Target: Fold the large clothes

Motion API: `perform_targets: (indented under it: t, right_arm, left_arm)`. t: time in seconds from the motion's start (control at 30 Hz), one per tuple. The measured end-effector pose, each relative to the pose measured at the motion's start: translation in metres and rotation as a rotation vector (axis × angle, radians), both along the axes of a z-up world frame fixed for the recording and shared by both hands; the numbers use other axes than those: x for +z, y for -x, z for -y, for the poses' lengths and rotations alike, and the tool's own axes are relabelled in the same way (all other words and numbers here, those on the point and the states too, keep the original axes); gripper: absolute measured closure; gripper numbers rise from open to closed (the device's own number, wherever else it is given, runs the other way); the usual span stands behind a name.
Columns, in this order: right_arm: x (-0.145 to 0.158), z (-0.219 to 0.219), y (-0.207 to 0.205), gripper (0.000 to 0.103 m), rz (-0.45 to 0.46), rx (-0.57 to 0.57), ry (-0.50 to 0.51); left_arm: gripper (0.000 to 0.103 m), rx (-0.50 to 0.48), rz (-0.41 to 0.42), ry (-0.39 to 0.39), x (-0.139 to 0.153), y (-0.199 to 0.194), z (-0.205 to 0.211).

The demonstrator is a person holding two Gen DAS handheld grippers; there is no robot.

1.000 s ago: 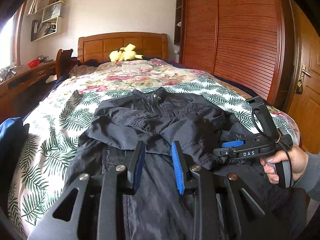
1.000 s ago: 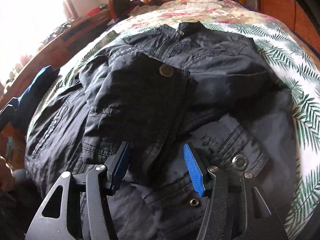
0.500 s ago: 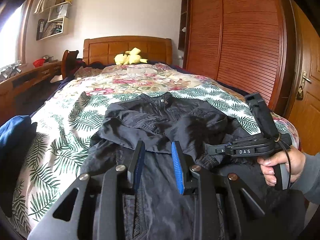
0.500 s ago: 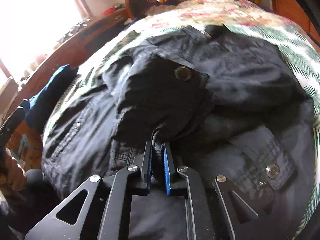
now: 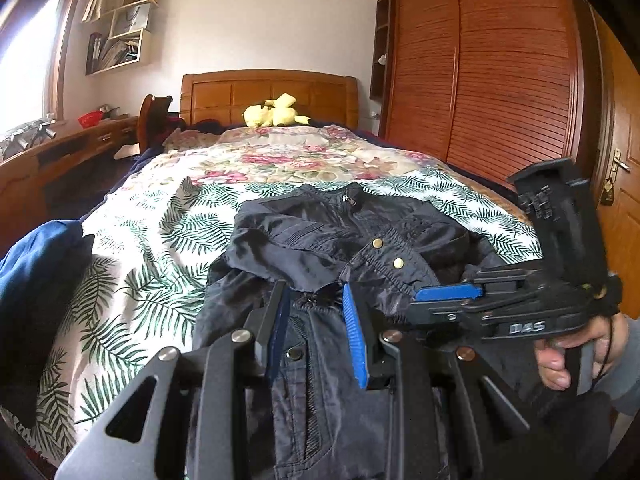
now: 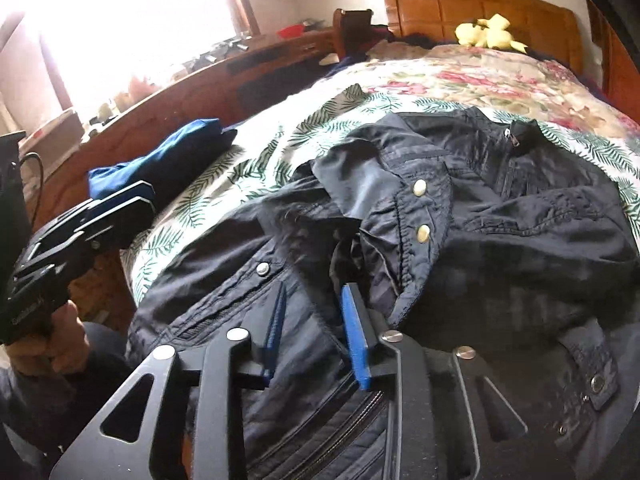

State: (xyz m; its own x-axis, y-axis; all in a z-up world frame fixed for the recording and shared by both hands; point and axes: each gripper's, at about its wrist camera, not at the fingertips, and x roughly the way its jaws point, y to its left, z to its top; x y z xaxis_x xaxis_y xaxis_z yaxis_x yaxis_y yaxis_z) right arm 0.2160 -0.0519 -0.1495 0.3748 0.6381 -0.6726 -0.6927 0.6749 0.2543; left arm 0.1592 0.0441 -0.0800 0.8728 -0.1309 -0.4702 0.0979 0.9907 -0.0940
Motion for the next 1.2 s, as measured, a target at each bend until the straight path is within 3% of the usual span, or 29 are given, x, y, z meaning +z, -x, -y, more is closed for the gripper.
perform_targets:
  t: [0.2,0.47,0.83,1.03,1.2]
  right_arm:
    - [0.023,0.006,0.018,0.064,0.047,0.023,-0.043]
    - [0.030,0.039,0.005,0.062,0.091,-0.087,-0.007]
    - [-0.024,0.106,-0.026,0.061,0.140,-0.270,0.215]
    - [-0.055,0.134,-0.046,0.061,0.107,-0.313,0.260]
    - [-0.069,0.139,-0.047,0.058,0.103,-0.331,0.234]
  left_arm:
    - [0.077,0.008,-0.005,-0.002,-0.002,-0.001,-0.003]
    - [0.077,-0.010,-0.019,-0.010,-0.006,-0.004,0.001]
    - [0.077,-0.082,-0.114,-0.043,-0.030,-0.017,0.025]
    - [0.077,-0.122,-0.164,-0.071,-0.044,-0.024,0.046]
    - [0.077,-0.161,-0.208,-0.069,-0.054,-0.022,0.065]
